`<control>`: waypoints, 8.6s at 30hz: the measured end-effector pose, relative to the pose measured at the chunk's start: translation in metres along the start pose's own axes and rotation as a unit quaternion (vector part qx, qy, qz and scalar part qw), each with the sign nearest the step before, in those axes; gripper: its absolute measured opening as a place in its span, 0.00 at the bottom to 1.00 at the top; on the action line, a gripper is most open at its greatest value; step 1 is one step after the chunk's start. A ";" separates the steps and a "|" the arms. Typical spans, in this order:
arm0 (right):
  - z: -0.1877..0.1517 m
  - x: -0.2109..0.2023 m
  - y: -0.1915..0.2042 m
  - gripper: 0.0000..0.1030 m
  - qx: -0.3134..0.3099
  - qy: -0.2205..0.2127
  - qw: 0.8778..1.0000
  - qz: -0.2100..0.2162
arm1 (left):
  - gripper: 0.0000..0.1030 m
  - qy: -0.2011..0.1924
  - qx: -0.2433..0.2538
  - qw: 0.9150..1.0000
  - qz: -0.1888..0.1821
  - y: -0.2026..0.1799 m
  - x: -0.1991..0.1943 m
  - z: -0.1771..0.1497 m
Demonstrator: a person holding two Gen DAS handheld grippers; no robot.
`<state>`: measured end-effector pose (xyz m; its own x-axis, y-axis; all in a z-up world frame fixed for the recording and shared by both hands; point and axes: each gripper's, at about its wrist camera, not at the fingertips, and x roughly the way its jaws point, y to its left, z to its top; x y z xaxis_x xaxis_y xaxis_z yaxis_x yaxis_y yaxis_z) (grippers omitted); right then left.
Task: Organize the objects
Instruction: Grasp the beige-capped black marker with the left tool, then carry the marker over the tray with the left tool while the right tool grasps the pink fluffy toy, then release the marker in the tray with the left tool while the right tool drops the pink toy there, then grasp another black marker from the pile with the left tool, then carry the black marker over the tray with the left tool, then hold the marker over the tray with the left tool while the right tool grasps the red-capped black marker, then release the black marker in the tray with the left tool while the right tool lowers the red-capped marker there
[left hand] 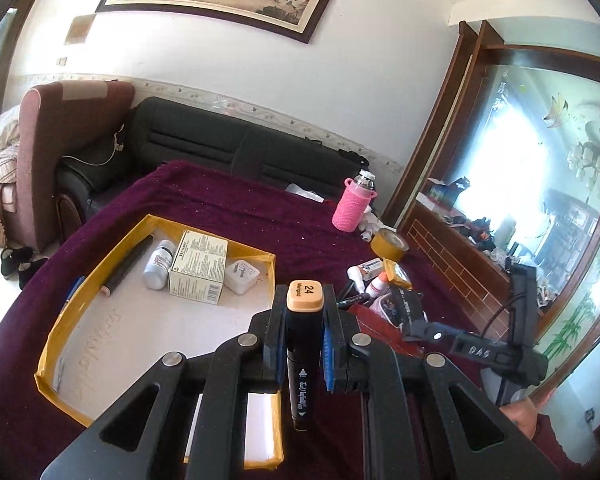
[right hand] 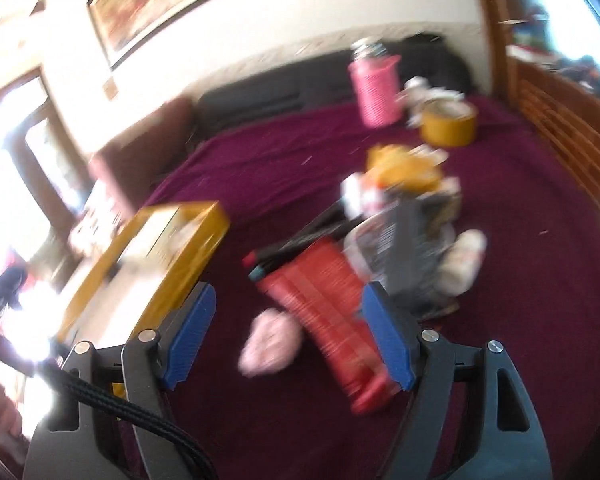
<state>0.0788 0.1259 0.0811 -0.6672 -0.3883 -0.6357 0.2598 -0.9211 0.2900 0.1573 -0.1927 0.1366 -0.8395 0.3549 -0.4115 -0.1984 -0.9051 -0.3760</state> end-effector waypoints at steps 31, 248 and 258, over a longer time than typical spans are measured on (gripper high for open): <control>-0.001 0.053 0.094 0.27 -0.057 0.106 0.991 0.058 | 0.11 0.069 -0.005 0.997 0.025 0.082 0.019 0.028; 0.007 0.219 0.213 0.12 -0.130 0.291 0.946 0.052 | 0.45 0.171 -0.152 0.968 0.099 0.165 0.091 -0.039; 0.003 0.191 0.214 0.25 -0.134 0.288 0.947 0.055 | 0.47 0.172 -0.152 0.968 0.102 0.161 0.097 -0.032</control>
<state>0.0044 -0.1452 0.0239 -0.1553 -0.3622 -0.9191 0.5250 -0.8184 0.2338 0.0601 -0.2962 0.0100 -0.6174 0.2798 -0.7352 0.1560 -0.8725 -0.4631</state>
